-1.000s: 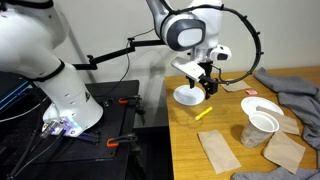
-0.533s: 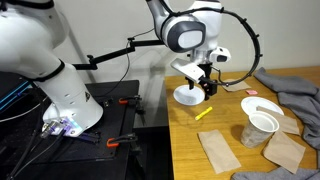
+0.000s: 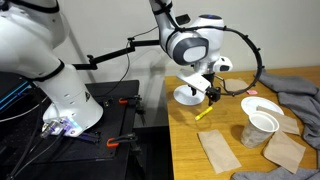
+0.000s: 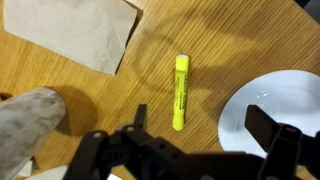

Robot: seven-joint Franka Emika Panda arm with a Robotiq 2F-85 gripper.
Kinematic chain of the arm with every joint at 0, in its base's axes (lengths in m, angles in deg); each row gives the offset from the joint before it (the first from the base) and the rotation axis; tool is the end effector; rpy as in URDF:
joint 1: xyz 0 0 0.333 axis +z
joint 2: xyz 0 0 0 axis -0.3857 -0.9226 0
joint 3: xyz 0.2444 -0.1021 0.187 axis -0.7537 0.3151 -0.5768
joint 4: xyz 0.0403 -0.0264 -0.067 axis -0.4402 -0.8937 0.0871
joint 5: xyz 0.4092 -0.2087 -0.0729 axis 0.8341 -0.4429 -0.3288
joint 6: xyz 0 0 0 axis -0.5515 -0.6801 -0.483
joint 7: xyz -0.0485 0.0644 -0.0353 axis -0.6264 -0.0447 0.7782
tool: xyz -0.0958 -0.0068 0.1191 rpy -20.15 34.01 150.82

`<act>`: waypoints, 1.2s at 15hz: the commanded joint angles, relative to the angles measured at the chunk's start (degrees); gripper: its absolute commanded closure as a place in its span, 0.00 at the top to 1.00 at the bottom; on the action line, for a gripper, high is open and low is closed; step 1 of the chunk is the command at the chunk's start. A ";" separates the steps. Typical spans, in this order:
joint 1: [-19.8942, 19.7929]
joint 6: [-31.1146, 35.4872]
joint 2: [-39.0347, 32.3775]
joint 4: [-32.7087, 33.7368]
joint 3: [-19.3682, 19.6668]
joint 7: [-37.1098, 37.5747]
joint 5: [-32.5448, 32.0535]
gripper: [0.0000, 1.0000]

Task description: Put the marker into the cup.

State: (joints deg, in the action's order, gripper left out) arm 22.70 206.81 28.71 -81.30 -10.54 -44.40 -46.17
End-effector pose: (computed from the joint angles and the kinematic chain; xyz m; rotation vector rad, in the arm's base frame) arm 0.5322 0.0559 0.0327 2.9709 0.9316 0.1134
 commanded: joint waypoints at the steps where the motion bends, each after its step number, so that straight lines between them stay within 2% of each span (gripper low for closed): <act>1: -2.65 2.73 -5.23 3.67 -1.93 -2.51 -0.71 1.00; 5: -3.72 2.17 -9.93 7.63 -3.18 -3.37 -0.80 1.00; 8: -1.80 1.96 -12.80 10.46 -1.48 -1.37 -1.59 1.00; 18: 0.92 0.34 -18.59 15.78 0.04 0.19 -2.42 1.00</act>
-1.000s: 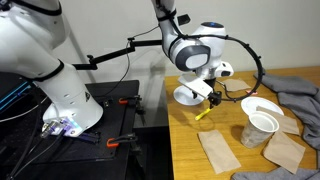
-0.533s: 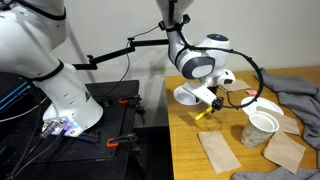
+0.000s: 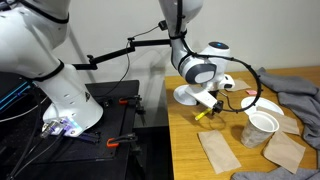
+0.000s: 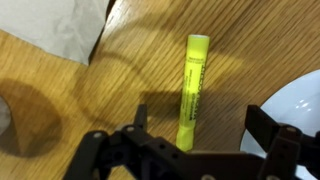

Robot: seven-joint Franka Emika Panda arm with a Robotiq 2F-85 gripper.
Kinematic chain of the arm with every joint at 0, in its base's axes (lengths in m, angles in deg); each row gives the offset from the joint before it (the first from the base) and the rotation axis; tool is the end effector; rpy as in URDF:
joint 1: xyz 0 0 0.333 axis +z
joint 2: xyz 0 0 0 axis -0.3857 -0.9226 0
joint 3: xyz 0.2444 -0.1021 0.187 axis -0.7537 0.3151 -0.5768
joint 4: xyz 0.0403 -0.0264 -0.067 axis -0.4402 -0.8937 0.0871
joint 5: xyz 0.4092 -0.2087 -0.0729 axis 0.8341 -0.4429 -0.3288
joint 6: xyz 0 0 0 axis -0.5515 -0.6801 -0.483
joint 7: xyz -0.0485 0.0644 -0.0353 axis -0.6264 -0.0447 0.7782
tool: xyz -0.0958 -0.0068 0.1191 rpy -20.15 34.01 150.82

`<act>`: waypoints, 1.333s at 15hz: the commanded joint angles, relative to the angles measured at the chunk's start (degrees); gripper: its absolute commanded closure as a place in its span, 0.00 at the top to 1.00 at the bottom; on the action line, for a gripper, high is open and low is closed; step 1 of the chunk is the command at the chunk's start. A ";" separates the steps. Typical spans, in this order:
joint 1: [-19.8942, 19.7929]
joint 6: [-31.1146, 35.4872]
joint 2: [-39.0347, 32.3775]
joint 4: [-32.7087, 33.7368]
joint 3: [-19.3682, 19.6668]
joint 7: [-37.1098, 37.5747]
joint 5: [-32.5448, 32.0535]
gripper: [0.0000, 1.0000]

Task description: Put the marker into the cup.

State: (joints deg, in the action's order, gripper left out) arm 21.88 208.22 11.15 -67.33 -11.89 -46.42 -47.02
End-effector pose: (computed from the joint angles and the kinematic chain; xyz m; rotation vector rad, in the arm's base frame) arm 0.5672 0.0709 -0.0591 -2.9612 -0.9953 -0.0726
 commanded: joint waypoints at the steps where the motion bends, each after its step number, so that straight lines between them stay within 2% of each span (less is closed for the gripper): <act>1: 2.11 -1.12 -1.31 2.04 1.66 2.43 -1.58 1.00; 2: 2.47 -1.11 -1.66 2.36 1.95 2.57 -1.63 0.94; 3: 2.75 -1.27 -1.85 2.60 2.13 2.67 -1.62 0.74; 12: 4.03 -1.24 -3.33 4.18 3.00 3.17 -1.75 0.05; 13: 3.74 -1.35 -3.16 4.08 2.75 3.37 -1.40 0.00; 15: 1.63 -3.55 -2.02 3.62 0.43 3.12 0.11 0.05; 18: 4.39 -5.76 0.66 3.11 2.77 8.96 1.21 0.05; 20: 4.11 -7.26 2.71 3.18 2.44 12.71 2.79 0.05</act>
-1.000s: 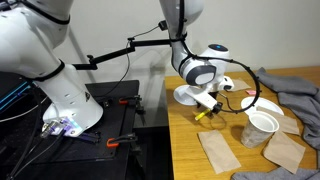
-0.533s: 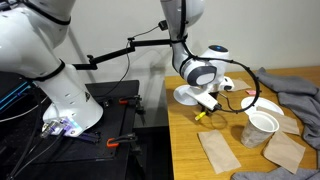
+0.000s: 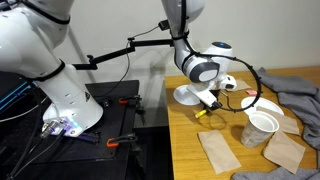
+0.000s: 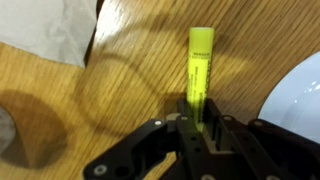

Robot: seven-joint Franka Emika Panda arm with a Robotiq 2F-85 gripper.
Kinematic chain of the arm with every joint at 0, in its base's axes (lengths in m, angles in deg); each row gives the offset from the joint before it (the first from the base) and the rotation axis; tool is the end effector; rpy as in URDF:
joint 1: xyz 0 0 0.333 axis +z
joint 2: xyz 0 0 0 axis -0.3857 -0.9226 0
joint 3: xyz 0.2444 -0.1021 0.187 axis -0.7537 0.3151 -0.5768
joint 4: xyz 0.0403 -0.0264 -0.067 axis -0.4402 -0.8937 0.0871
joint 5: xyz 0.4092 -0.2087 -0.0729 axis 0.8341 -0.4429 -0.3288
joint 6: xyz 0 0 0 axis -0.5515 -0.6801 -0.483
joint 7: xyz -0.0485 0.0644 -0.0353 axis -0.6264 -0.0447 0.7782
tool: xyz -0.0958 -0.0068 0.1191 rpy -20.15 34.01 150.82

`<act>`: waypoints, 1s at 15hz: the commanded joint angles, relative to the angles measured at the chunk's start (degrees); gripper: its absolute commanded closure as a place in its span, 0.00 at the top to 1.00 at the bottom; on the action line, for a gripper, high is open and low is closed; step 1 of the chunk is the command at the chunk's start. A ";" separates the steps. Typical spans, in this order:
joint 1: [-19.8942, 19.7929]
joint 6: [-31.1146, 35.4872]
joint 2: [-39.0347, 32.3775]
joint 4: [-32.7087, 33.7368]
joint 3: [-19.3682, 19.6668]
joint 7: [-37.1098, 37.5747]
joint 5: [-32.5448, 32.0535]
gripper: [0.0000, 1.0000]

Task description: Put the marker into the cup.

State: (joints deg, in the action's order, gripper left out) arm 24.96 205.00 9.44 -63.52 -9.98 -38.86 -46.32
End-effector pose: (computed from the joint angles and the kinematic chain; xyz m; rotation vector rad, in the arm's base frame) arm 0.5831 0.0778 -0.0636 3.0274 0.8243 0.0305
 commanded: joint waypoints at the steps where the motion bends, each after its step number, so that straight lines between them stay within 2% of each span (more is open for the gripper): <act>1: 0.57 -5.20 5.39 -0.39 0.00 6.07 2.74 0.05; 8: 0.46 -16.93 13.44 2.54 -0.85 9.57 5.73 0.05; 15: 0.48 -31.98 18.40 10.84 -0.45 9.73 8.16 0.05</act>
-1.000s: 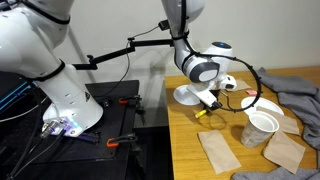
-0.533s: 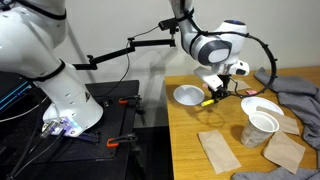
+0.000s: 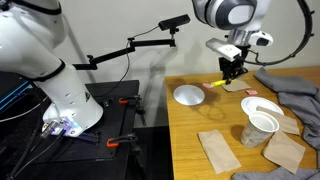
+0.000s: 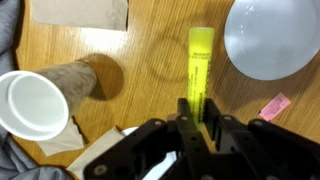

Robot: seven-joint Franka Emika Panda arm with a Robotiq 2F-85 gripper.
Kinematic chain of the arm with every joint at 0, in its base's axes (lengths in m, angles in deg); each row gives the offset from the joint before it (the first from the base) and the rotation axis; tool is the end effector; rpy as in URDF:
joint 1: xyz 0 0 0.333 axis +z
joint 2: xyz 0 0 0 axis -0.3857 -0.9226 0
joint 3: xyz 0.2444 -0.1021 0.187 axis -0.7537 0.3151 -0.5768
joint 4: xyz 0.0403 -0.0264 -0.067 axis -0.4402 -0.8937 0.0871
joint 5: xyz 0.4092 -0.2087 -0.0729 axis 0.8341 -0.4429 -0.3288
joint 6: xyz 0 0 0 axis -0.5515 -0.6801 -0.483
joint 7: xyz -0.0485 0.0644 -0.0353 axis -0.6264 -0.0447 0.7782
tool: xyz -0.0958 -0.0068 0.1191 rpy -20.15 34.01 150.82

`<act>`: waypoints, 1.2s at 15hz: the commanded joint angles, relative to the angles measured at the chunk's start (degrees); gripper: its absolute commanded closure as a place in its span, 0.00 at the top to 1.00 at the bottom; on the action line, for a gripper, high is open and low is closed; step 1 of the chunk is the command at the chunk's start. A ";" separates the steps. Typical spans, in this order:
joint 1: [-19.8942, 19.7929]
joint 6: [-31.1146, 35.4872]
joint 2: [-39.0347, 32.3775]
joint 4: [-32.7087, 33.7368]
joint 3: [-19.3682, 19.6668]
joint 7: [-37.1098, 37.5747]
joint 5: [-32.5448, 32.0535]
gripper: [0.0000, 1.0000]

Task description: Put the marker into the cup.

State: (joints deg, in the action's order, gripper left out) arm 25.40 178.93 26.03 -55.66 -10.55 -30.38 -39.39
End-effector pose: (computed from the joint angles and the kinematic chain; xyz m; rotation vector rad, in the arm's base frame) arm 0.6716 0.0831 0.1327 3.1086 0.4443 -0.0183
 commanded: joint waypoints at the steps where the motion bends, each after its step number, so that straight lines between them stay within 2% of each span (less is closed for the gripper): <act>1: 0.09 -7.93 2.32 4.22 0.17 1.27 1.30 0.05; 4: 0.12 -11.81 3.94 6.53 0.13 1.59 1.45 0.05; 6: -0.70 -12.73 4.96 6.24 -0.79 -0.87 2.88 0.05; 7: 0.18 -10.44 3.27 6.57 0.20 0.50 0.89 0.19; 15: 0.17 -11.17 3.93 6.53 -0.01 0.30 1.68 0.19; 16: 0.17 -11.18 3.93 6.53 -0.01 0.30 1.68 0.05; 18: 1.87 -10.97 4.64 6.25 2.12 5.47 -2.13 0.05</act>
State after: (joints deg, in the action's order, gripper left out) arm 25.43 167.91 29.88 -49.25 -10.64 -29.71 -38.11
